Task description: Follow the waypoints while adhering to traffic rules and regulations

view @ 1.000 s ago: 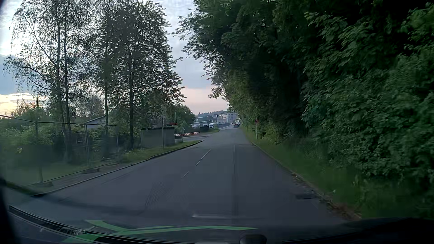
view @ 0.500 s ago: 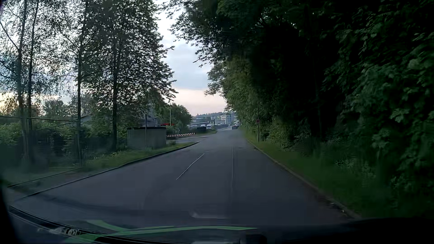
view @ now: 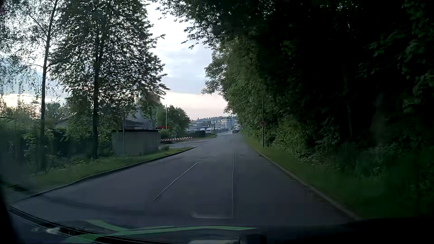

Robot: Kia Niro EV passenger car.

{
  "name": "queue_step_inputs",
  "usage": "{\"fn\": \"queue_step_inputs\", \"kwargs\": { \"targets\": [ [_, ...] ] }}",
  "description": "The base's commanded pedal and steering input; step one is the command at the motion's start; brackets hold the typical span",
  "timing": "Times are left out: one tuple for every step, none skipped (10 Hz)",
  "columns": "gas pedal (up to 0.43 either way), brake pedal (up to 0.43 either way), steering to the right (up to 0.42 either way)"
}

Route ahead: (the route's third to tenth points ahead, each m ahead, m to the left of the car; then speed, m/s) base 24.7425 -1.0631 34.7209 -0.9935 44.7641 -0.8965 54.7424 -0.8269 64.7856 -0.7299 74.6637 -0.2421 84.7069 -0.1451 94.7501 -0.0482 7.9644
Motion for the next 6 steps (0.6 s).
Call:
{"fn": "queue_step_inputs", "kwargs": {
  "targets": [
    [0.02,0.0,-0.003],
    [0.02,0.0,-0.003],
    [0.02,0.0,-0.003],
    [0.02,0.0,-0.002],
    [0.02,0.0,-0.002],
    [0.02,0.0,-0.002]
  ]
}}
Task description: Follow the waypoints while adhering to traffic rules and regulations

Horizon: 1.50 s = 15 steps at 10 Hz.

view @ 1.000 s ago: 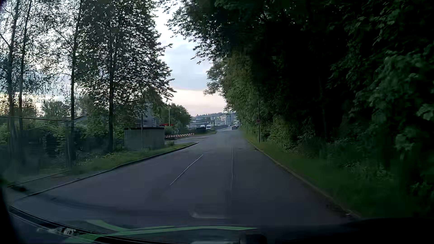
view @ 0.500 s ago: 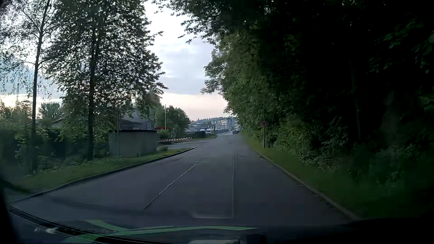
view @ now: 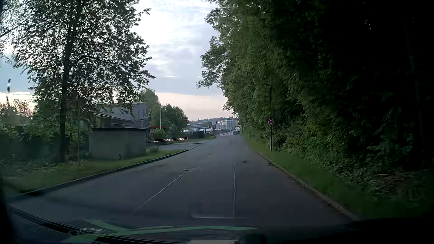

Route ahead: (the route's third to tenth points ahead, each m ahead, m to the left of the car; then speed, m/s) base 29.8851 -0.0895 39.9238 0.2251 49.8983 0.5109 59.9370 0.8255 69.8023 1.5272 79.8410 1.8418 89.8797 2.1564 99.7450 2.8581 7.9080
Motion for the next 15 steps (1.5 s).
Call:
{"fn": "queue_step_inputs", "kwargs": {
  "targets": [
    [0.02,0.0,-0.002],
    [0.02,0.0,-0.003],
    [0.02,0.0,-0.003],
    [0.02,0.0,-0.003],
    [0.02,0.0,-0.003],
    [0.02,0.0,-0.003],
    [0.02,0.0,-0.003],
    [0.02,0.0,-0.003],
    [0.02,0.0,-0.003],
    [0.02,0.0,-0.004],
    [0.02,0.0,-0.003],
    [0.02,0.0,-0.003],
    [0.02,0.0,-0.001],
    [0.02,0.0,0.003],
    [0.02,0.0,0.006]
  ]
}}
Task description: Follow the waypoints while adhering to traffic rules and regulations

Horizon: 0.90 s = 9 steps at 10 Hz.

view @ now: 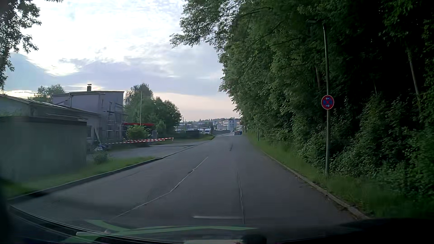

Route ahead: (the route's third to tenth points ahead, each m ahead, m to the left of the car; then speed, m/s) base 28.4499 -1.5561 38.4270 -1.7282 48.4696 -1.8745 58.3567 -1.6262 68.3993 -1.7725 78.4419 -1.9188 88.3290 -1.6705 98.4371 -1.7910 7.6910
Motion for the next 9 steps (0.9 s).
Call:
{"fn": "queue_step_inputs", "kwargs": {
  "targets": [
    [0.02,0.0,0.006],
    [0.028,0.0,0.006],
    [0.028,0.0,0.006],
    [0.028,0.0,0.005],
    [0.028,0.0,0.004],
    [0.028,0.0,0.003],
    [0.028,0.0,0.002],
    [0.028,0.0,0.002],
    [0.059,0.0,0.002]
  ]
}}
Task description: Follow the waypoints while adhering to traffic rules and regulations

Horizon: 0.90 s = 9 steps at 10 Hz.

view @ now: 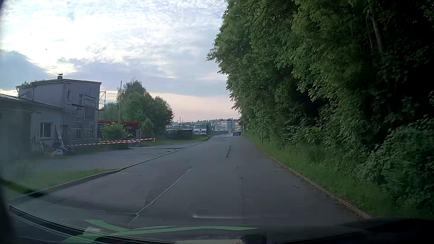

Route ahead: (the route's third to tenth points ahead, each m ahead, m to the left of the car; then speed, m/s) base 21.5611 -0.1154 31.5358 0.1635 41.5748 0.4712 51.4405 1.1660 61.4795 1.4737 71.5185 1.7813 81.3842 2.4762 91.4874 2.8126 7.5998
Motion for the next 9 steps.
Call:
{"fn": "queue_step_inputs", "kwargs": {
  "targets": [
    [0.079,0.0,0.002],
    [0.079,0.0,0.002],
    [0.079,0.0,0.002],
    [0.079,0.0,0.002],
    [0.079,0.0,0.002],
    [0.079,0.0,0.002],
    [0.079,0.0,0.002],
    [0.079,0.0,0.002],
    [0.079,0.0,0.003]
  ]
}}
